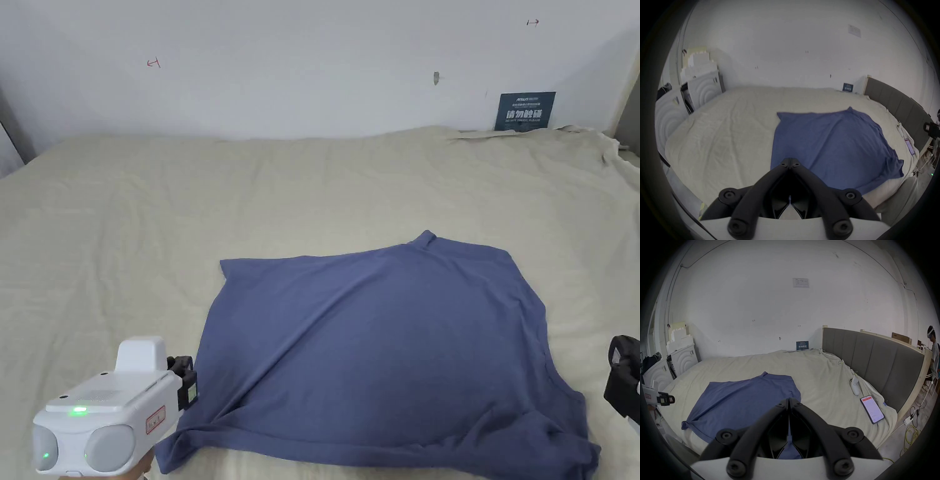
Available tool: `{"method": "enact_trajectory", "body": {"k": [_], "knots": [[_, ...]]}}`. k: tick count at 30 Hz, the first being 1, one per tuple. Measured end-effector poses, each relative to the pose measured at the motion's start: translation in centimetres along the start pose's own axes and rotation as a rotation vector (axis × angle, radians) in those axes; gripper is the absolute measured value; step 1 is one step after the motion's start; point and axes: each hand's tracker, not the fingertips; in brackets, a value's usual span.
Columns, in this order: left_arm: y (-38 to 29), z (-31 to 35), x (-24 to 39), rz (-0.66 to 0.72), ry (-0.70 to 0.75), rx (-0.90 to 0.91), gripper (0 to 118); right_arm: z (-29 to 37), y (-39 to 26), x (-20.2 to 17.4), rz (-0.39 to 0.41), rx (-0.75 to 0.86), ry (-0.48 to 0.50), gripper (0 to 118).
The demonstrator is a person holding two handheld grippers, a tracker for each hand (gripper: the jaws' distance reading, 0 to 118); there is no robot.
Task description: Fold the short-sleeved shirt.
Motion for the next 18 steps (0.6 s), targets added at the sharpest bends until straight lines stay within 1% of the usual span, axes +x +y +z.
{"method": "enact_trajectory", "body": {"k": [2, 4, 5, 6, 8, 9, 10, 11, 12, 13, 18], "knots": [[-0.8, -0.5, -0.4, -0.004, 0.007, -0.039, 0, -0.1, -0.1, 0.0, 0.001, -0.01, 0.002, 0], [-1.6, -1.2, -1.1, 0.02, 0.013, -0.116, 0, -0.2, -0.3, 0.1, -0.009, -0.019, 0.011, 0], [-2.1, -1.6, -1.6, 0.039, 0.011, -0.134, 6, -0.2, -0.4, 0.1, -0.011, -0.025, 0.013, 0], [-2.5, -1.9, -2.0, 0.062, 0.009, -0.157, 16, -0.2, -0.5, 0.1, -0.009, -0.029, 0.013, 0], [-3.1, -2.7, -2.9, 0.105, 0.005, -0.207, 63, -0.3, -0.7, 0.1, -0.002, -0.039, 0.013, 0], [-3.5, -2.9, -3.3, 0.121, 0.01, -0.227, 81, -0.4, -0.8, 0.1, 0.0, -0.045, 0.015, 0], [-3.9, -3.2, -3.6, 0.132, 0.015, -0.247, 95, -0.4, -0.9, 0.1, -0.001, -0.048, 0.017, 0], [-4.2, -3.7, -3.8, 0.135, 0.021, -0.259, 98, -0.5, -1.0, 0.0, 0.0, -0.054, 0.017, 0], [-4.5, -4.1, -4.0, 0.136, 0.027, -0.28, 98, -0.5, -1.0, 0.0, -0.001, -0.058, 0.017, 0], [-4.8, -4.5, -4.1, 0.124, 0.03, -0.287, 102, -0.6, -1.1, 0.1, -0.002, -0.062, 0.018, 0], [-6.1, -7.0, -4.5, 0.102, 0.051, -0.358, 101, -0.9, -1.4, 0.2, -0.019, -0.083, 0.022, 0]]}}
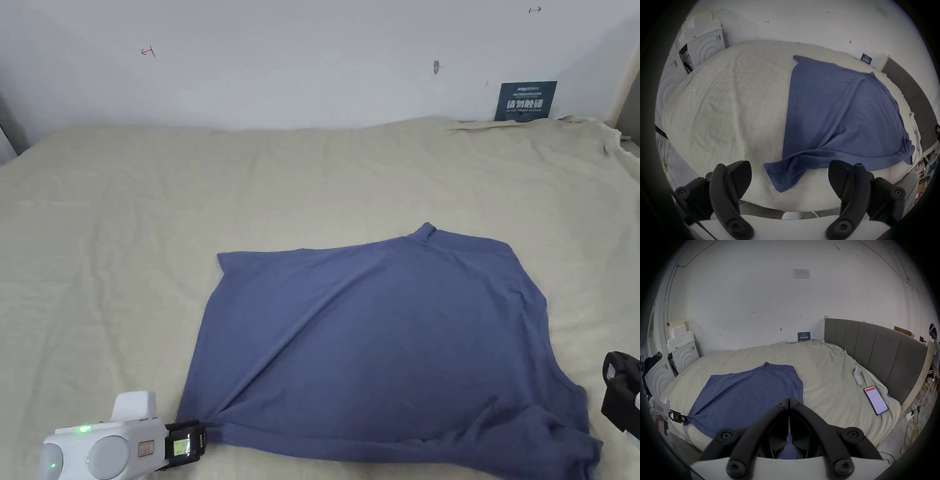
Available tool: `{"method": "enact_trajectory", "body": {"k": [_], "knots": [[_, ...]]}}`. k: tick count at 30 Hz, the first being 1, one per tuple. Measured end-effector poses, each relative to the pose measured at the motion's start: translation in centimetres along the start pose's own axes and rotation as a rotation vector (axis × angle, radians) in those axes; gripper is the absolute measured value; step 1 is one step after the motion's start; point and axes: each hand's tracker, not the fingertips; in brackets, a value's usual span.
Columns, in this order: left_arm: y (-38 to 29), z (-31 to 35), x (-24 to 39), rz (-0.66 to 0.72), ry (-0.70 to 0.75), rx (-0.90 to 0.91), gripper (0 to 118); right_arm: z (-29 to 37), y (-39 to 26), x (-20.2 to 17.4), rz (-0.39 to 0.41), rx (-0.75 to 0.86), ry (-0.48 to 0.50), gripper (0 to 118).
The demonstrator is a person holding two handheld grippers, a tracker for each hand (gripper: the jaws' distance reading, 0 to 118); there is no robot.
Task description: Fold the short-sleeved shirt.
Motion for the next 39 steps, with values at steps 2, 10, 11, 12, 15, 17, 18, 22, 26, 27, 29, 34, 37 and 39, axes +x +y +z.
{"method": "enact_trajectory", "body": {"k": [2, 10, 11, 12, 15, 17, 18, 22, 26, 27, 29, 34, 37, 39], "knots": [[-0.2, -0.8, 0.1, -0.011, 0.014, -0.018, 91, -0.1, -0.2, 0.1, -0.007, -0.008, -0.001, 0], [-0.2, -0.5, 0.9, -0.066, -0.041, 0.024, 6, -1.0, -0.8, 1.4, -0.085, -0.06, 0.003, 0], [0.0, -0.3, 1.0, -0.062, -0.02, 0.012, 6, -1.3, -1.0, 1.6, -0.092, -0.074, 0.002, 1], [0.0, -0.1, 1.2, -0.069, -0.021, 0.016, 6, -1.5, -1.2, 1.8, -0.102, -0.089, -0.001, 2], [0.3, 1.0, 1.5, -0.079, -0.021, 0.045, 6, -2.6, -2.5, 2.2, -0.122, -0.184, -0.018, 45], [0.5, 1.7, 1.4, -0.071, -0.035, 0.067, 6, -3.4, -3.6, 2.5, -0.133, -0.245, -0.013, 84], [0.6, 2.0, 1.4, -0.068, -0.038, 0.071, 6, -3.8, -4.1, 2.6, -0.136, -0.278, -0.006, 96], [0.9, 2.4, 1.2, -0.072, -0.042, 0.084, 6, -5.3, -6.4, 3.1, -0.137, -0.357, -0.009, 102], [1.0, 2.4, 1.3, -0.067, -0.048, 0.081, 6, -7.1, -8.5, 2.9, -0.081, -0.469, -0.02, 102], [1.1, 2.3, 1.3, -0.071, -0.047, 0.079, 6, -7.5, -9.0, 2.8, -0.067, -0.494, -0.026, 101], [1.0, 2.1, 1.3, -0.073, -0.046, 0.077, 6, -8.4, -10.1, 2.7, -0.044, -0.519, -0.018, 93], [0.8, 1.9, 1.4, -0.072, -0.046, 0.069, 6, -9.4, -11.5, 2.6, -0.01, -0.554, 0.0, 26], [0.8, 1.7, 1.3, -0.069, -0.046, 0.067, 6, -9.0, -11.4, 2.0, 0.042, -0.538, -0.013, 7], [0.8, 1.7, 1.2, -0.066, -0.047, 0.067, 6, -8.4, -11.0, 2.3, 0.015, -0.526, 0.003, 6]]}}
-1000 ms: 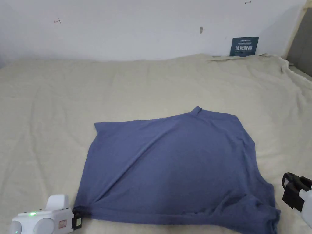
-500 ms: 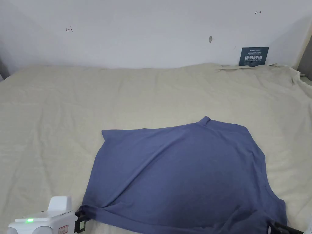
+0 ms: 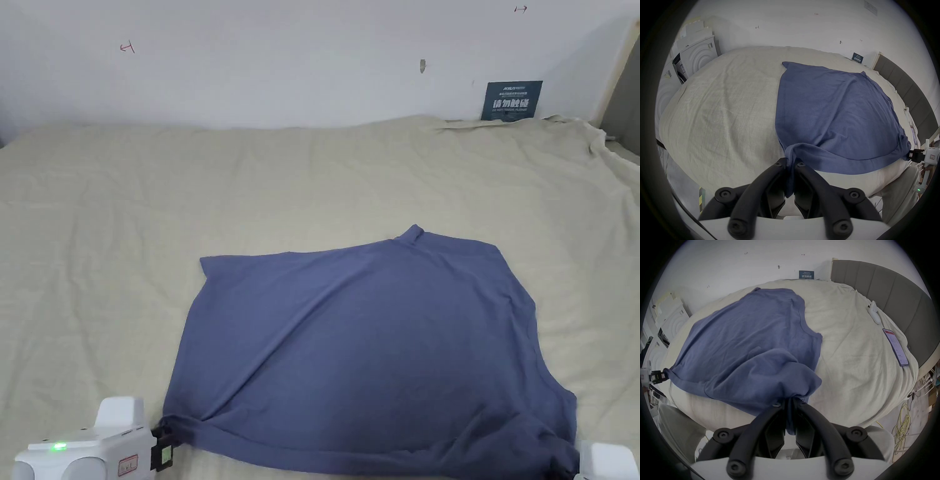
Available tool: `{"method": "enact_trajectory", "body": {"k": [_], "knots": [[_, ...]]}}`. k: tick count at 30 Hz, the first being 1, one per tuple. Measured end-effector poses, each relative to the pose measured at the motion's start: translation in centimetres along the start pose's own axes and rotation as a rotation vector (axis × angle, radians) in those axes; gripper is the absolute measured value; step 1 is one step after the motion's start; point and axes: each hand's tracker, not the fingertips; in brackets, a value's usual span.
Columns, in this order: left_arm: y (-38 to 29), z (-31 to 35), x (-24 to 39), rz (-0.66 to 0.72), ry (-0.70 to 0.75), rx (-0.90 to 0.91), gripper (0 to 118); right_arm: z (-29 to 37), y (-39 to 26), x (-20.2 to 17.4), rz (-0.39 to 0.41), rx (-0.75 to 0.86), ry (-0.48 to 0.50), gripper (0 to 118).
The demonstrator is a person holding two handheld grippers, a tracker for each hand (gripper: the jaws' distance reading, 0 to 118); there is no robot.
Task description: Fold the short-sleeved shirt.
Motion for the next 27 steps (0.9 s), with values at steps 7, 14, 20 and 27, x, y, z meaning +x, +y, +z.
{"method": "enact_trajectory", "body": {"k": [7, 14, 20, 27], "knots": [[0.4, 0.2, -0.4, 0.019, -0.009, 0.018, 6, 3.2, 1.5, -0.3, -0.002, 0.119, 0.017, 5], [3.3, 0.8, -0.8, 0.071, -0.033, 0.073, 6, 5.4, 6.0, -1.1, 0.0, 0.235, 0.038, 5], [7.0, -0.1, -1.0, 0.092, -0.019, 0.119, 6, 4.1, 10.7, -1.5, -0.006, 0.28, 0.033, 5], [11.3, -4.2, -0.4, 0.06, 0.027, 0.097, 6, -0.5, 15.8, -1.7, 0.005, 0.259, 0.007, 5]]}}
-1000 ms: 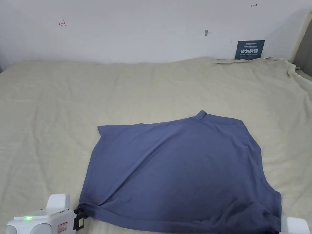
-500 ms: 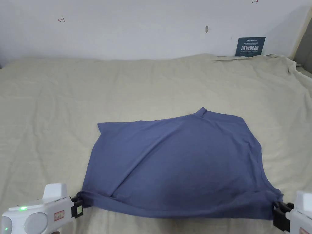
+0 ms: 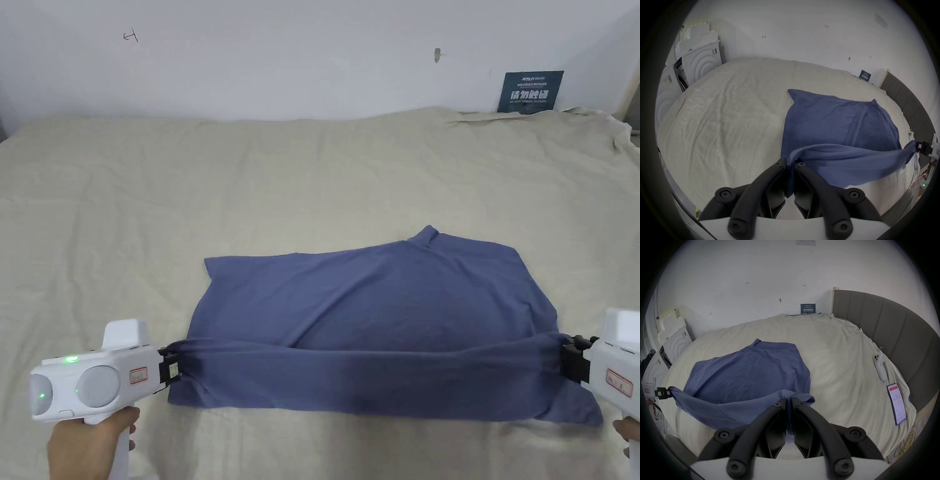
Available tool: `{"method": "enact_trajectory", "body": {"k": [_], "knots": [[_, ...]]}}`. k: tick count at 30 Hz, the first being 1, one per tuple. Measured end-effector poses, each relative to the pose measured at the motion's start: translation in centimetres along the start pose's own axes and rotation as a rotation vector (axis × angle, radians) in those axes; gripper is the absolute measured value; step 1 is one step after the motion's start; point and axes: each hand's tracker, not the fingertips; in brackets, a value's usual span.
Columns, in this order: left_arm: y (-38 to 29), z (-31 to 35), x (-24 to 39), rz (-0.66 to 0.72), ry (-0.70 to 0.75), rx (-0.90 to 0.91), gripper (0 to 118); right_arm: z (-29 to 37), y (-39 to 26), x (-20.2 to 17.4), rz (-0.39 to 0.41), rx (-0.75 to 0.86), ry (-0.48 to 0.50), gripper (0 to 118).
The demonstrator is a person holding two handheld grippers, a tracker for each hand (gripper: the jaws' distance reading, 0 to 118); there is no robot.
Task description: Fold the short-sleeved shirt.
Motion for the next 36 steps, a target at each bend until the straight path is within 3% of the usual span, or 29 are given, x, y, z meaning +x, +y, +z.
{"method": "enact_trajectory", "body": {"k": [8, 15, 18, 19, 21, 22, 24, 25, 36], "knots": [[2.2, -6.7, 1.2, -0.093, 0.058, -0.1, 6, -7.1, 1.5, 0.0, 0.021, -0.111, -0.05, 4], [2.0, -9.4, 2.4, -0.127, 0.105, -0.167, 7, -10.9, 0.6, 0.0, -0.017, -0.213, -0.078, 5], [2.1, -8.9, 2.8, -0.15, 0.116, -0.17, 12, -10.6, 0.0, -0.1, -0.027, -0.221, -0.081, 5], [2.2, -8.7, 2.8, -0.155, 0.114, -0.169, 20, -10.2, 0.0, -0.1, -0.035, -0.214, -0.079, 7], [2.6, -8.2, 3.1, -0.153, 0.127, -0.181, 48, -9.1, 0.3, -0.3, -0.046, -0.197, -0.08, 22], [2.7, -7.9, 3.0, -0.148, 0.13, -0.182, 73, -8.6, 0.5, -0.3, -0.049, -0.186, -0.077, 45], [3.1, -6.8, 2.9, -0.121, 0.107, -0.165, 101, -7.2, 1.0, -0.3, -0.05, -0.143, -0.075, 87], [3.3, -6.1, 2.9, -0.108, 0.09, -0.142, 111, -6.3, 1.3, -0.4, -0.05, -0.114, -0.074, 103], [3.3, 3.9, 3.4, -0.112, 0.013, 0.081, 111, 5.3, 2.4, -0.7, -0.053, 0.155, 0.0, 106]]}}
